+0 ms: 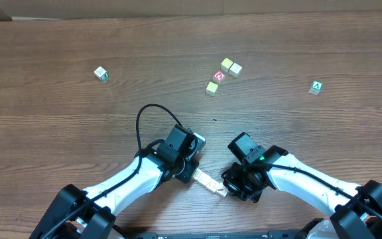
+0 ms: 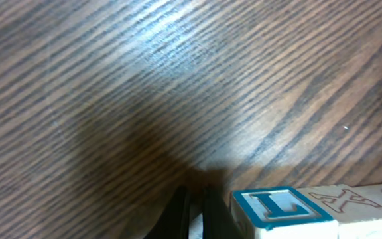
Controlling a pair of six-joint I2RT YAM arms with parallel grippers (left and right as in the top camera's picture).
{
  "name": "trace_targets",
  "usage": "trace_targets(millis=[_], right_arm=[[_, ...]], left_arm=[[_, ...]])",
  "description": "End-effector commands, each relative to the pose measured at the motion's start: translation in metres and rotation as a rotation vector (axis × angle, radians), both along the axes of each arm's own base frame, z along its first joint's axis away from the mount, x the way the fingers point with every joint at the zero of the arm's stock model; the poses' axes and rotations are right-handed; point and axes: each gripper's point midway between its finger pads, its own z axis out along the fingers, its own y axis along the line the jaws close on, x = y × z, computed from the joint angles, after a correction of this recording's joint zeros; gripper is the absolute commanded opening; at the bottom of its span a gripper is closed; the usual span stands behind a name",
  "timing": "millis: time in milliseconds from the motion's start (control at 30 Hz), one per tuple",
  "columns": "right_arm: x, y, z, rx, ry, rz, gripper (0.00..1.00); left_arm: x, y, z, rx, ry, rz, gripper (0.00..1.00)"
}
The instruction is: Flip 4 blocks
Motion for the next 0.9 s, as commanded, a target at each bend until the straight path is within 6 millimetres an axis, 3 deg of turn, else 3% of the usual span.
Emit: trace_targets(millis=[0,267,867], right_arm=[[0.002,0.0,-0.002,-0.008,-0.015,0.01,0.04],[0.0,0.006,-0.001,0.003,-0.029,0.033,0.04],[-0.004,0.018,0.0,0.021,-0.016,0.001,0.04]], left_arm=[[-0.004,0.024,-0.018,0.114,0.005,0.011,0.04],[-0.013,0.012,-0.017,0.059,0.04,-0.06,0.04],[-0.02,0.018,-0.02,0.095,0.05,-0.129,0.04]])
